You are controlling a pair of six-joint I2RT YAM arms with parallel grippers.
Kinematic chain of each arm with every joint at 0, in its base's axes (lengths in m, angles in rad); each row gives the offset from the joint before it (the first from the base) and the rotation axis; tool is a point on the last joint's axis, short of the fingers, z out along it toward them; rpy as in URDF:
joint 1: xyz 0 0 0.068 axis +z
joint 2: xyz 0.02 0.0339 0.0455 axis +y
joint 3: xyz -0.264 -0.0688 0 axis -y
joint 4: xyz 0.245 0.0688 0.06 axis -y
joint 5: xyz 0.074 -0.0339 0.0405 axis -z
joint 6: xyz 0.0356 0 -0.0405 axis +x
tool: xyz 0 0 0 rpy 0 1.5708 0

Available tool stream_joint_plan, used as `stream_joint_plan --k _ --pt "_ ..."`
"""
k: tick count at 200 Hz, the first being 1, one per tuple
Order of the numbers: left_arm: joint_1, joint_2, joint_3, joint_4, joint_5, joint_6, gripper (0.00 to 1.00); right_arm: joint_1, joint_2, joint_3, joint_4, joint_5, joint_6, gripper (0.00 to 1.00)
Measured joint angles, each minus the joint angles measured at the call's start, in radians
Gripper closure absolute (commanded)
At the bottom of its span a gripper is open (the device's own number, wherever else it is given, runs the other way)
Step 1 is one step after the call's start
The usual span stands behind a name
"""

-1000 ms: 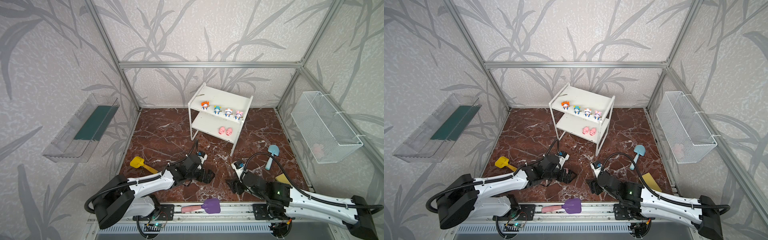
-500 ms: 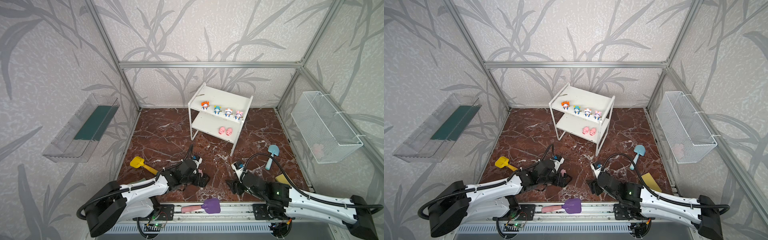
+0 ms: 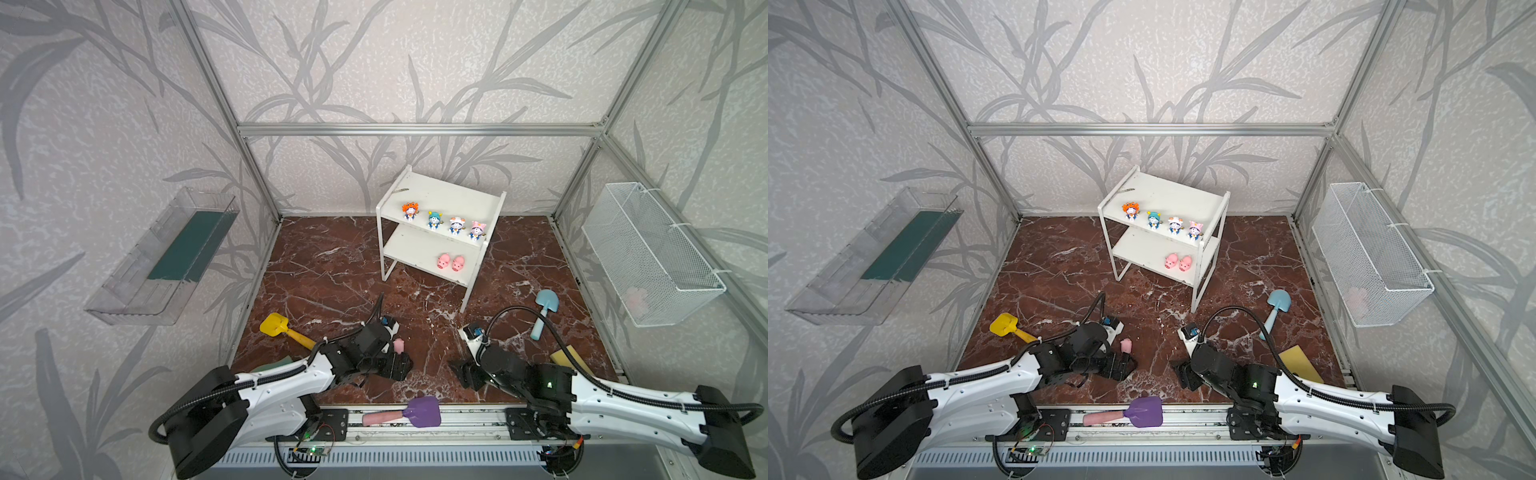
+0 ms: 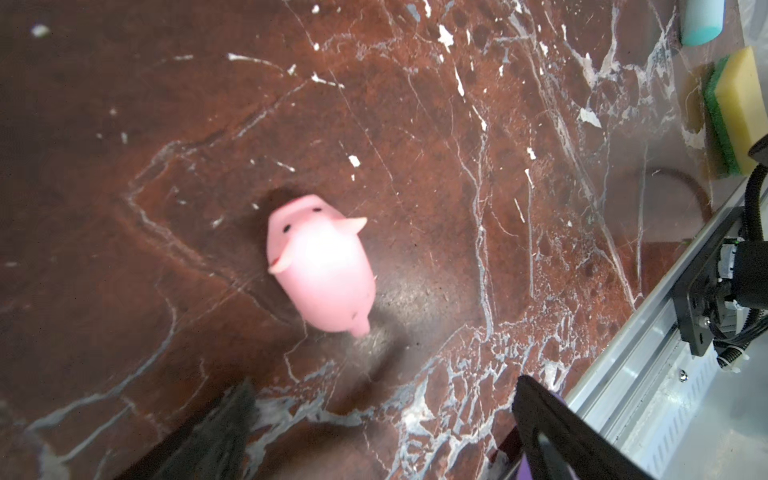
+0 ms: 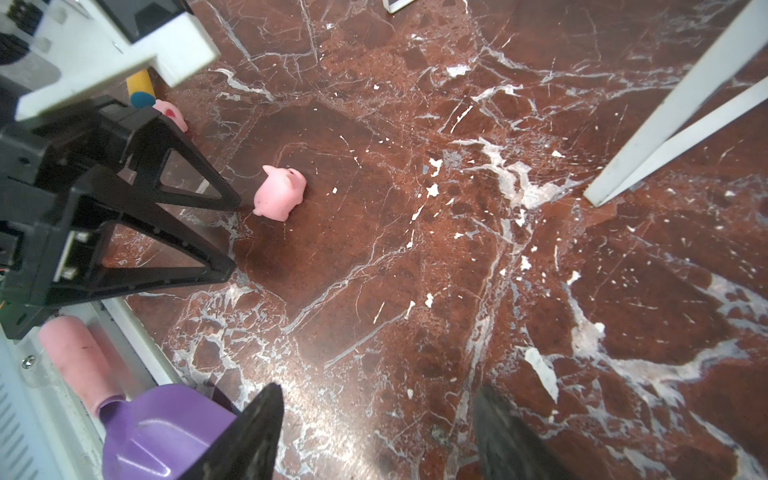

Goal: Place and organize the plastic toys onto the shelf
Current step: 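Shift the left gripper to center its fingers around the pink pig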

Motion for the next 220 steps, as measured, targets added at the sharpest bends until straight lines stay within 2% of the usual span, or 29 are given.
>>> stream_joint_plan --k 74,135,174,220 --pt "-0.003 0.258 0.160 0.106 0.078 0.031 0.01 0.000 -0.055 -0.003 -0.006 0.002 0.001 0.28" --pt "-0.003 0.481 0.340 0.192 0.096 0.084 0.01 0.000 -0.149 -0.021 -0.064 0.019 0.010 0.28" --pt "-0.003 0.464 0.351 0.179 0.100 0.115 0.01 0.000 -0.194 -0.022 -0.110 0.027 0.020 0.28" --pt "-0.003 0.313 0.325 0.096 0.061 0.169 0.01 0.000 -0.175 -0.026 -0.108 0.029 0.020 0.28"
